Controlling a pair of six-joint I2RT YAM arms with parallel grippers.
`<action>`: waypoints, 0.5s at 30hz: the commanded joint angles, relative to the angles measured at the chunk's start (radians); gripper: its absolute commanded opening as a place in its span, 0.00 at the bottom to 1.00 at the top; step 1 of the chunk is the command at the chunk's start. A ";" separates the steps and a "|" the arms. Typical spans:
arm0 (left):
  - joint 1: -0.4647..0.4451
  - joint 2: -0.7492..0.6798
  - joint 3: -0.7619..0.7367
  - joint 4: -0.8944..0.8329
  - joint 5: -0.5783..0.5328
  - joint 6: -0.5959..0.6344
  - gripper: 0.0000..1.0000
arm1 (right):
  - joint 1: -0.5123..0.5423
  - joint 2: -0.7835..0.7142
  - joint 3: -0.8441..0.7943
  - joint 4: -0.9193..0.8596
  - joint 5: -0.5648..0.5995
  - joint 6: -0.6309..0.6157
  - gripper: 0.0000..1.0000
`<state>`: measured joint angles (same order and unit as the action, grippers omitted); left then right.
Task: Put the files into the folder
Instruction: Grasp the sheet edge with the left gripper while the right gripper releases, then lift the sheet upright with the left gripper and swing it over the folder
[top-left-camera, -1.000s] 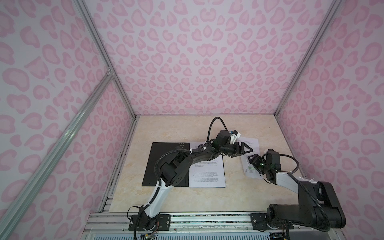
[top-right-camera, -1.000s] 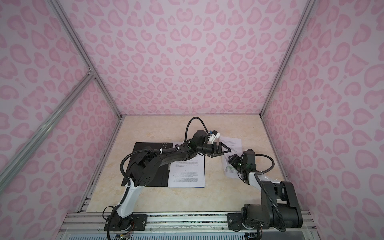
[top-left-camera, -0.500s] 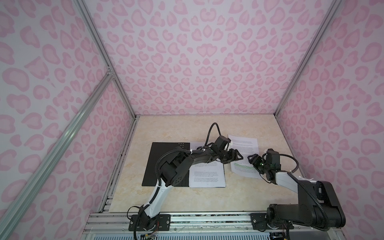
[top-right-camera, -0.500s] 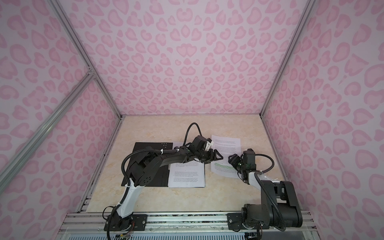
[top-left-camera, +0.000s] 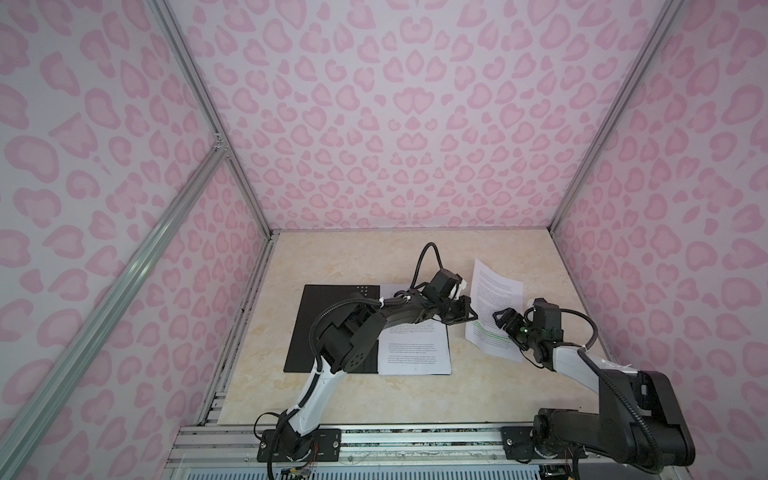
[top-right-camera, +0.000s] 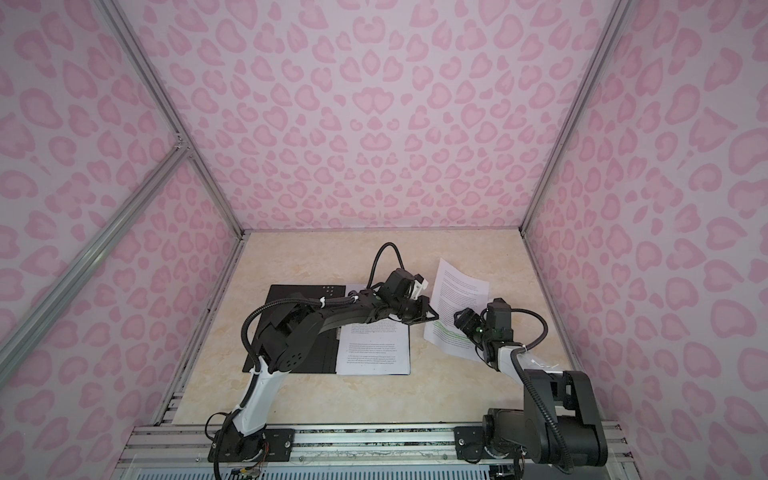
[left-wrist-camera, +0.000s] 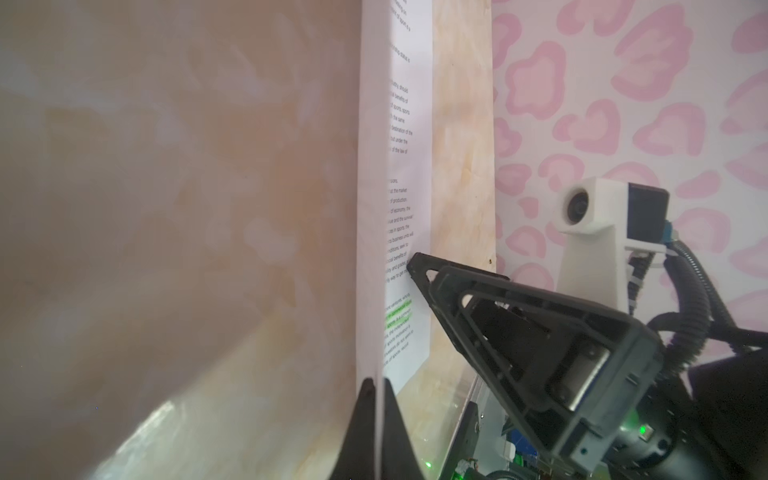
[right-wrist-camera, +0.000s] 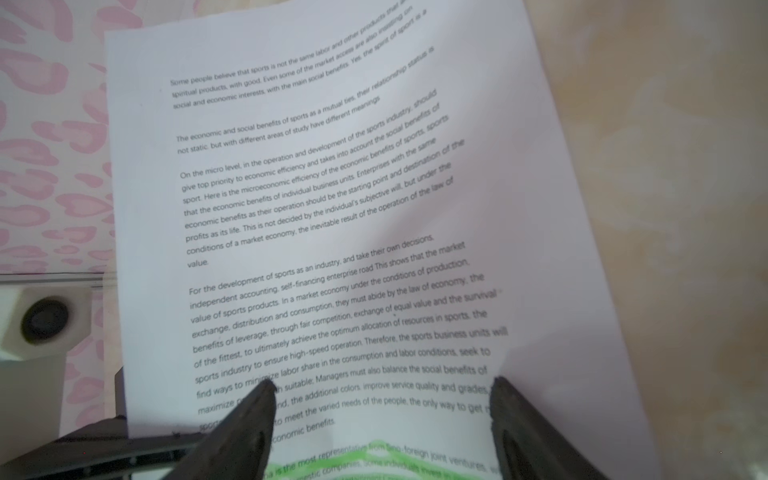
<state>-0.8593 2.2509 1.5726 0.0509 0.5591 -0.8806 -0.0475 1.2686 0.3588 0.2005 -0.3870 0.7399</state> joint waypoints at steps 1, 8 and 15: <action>-0.022 -0.229 0.031 -0.148 -0.073 0.127 0.04 | 0.001 -0.065 -0.025 -0.045 -0.025 -0.045 0.92; -0.016 -0.501 -0.085 -0.281 -0.211 0.196 0.04 | 0.001 -0.196 -0.071 0.009 -0.063 -0.060 0.97; 0.022 -0.765 -0.285 -0.234 -0.206 0.190 0.04 | 0.006 -0.240 -0.080 0.022 -0.057 -0.049 0.98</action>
<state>-0.8440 1.8969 1.3220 -0.2165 0.3603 -0.7139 -0.0437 1.0344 0.2832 0.1951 -0.4423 0.6918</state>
